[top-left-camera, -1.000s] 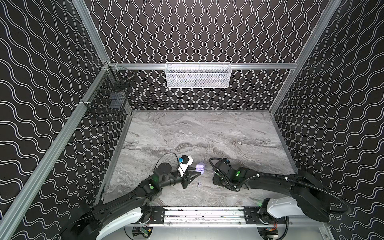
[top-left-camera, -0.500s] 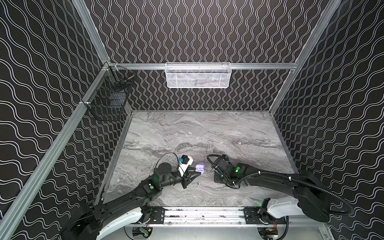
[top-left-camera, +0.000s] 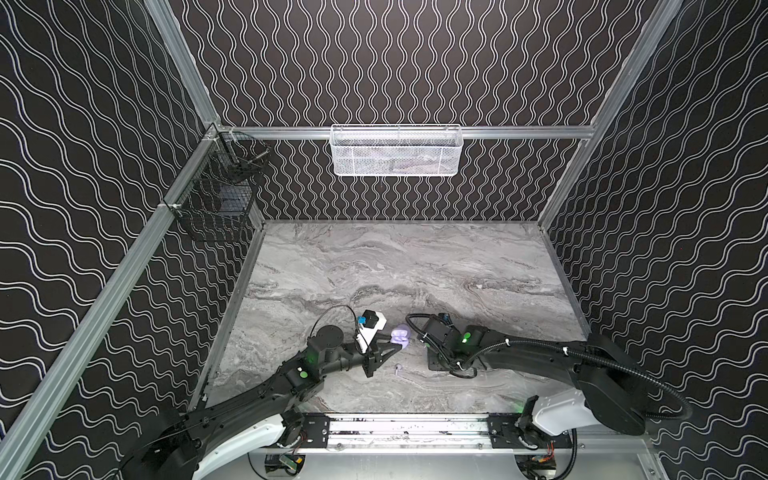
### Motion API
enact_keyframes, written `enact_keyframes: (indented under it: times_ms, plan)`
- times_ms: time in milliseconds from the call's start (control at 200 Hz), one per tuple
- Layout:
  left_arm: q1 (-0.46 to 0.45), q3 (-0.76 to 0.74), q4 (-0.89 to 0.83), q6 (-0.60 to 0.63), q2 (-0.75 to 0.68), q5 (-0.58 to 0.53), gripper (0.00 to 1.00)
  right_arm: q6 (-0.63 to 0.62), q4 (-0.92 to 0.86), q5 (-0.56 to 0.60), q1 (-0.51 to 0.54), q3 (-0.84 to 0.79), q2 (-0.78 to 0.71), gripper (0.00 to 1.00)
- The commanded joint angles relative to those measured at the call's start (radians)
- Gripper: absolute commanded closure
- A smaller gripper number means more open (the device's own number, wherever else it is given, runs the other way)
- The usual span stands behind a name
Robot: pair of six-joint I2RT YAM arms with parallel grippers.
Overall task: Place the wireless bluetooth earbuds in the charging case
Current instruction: 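Lower the open right gripper over a lavender earbud on the table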
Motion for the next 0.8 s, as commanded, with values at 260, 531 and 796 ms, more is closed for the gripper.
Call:
enact_keyframes:
  times_ms: [260, 531, 796]
  plan:
    - [0.0, 0.006, 0.035, -0.003, -0.008, -0.008, 1.0, -0.004, -0.032, 0.002, 0.01, 0.045, 0.065, 0.63]
    - [0.0, 0.007, 0.041, -0.004, 0.002, -0.004, 1.0, -0.021, -0.072, 0.004, 0.01, 0.07, 0.08, 0.63]
    - [0.0, 0.008, 0.049, -0.007, 0.009, 0.005, 1.0, -0.095, -0.113, 0.004, 0.01, 0.086, 0.073, 0.61]
